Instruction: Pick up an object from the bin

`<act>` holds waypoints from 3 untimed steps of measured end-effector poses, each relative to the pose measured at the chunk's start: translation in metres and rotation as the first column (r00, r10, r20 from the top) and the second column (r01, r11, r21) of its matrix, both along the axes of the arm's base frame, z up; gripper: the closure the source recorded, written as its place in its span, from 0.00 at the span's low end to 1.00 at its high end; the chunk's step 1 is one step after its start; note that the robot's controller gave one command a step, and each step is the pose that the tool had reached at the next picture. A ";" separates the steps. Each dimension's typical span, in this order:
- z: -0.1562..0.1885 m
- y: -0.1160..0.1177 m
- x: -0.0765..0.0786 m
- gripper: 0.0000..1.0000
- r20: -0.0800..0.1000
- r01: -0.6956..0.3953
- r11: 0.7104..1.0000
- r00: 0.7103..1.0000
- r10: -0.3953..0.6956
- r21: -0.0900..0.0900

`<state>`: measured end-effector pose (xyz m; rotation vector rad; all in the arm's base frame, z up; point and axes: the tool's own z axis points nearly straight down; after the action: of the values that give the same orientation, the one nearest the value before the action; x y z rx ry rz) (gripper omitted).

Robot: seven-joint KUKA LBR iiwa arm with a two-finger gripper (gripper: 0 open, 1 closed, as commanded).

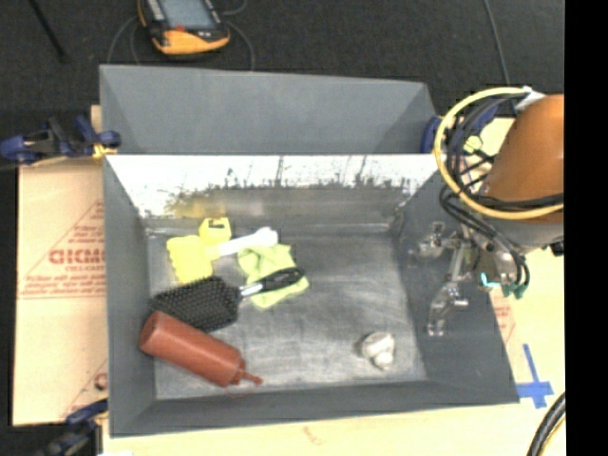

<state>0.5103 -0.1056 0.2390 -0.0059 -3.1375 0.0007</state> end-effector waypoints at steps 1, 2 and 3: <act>0.004 0.000 0.002 0.00 0.008 -0.003 1.000 1.000 0.003 -0.002; -0.044 0.017 0.005 0.00 0.015 -0.044 0.999 0.999 0.044 -0.003; -0.104 0.024 0.024 0.00 0.012 -0.205 0.979 0.979 0.205 -0.003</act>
Offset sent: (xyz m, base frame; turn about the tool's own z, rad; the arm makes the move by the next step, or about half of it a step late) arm 0.0089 0.0606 -0.1690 -0.1438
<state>0.5345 -0.0820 0.1346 0.3187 -3.1338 0.0045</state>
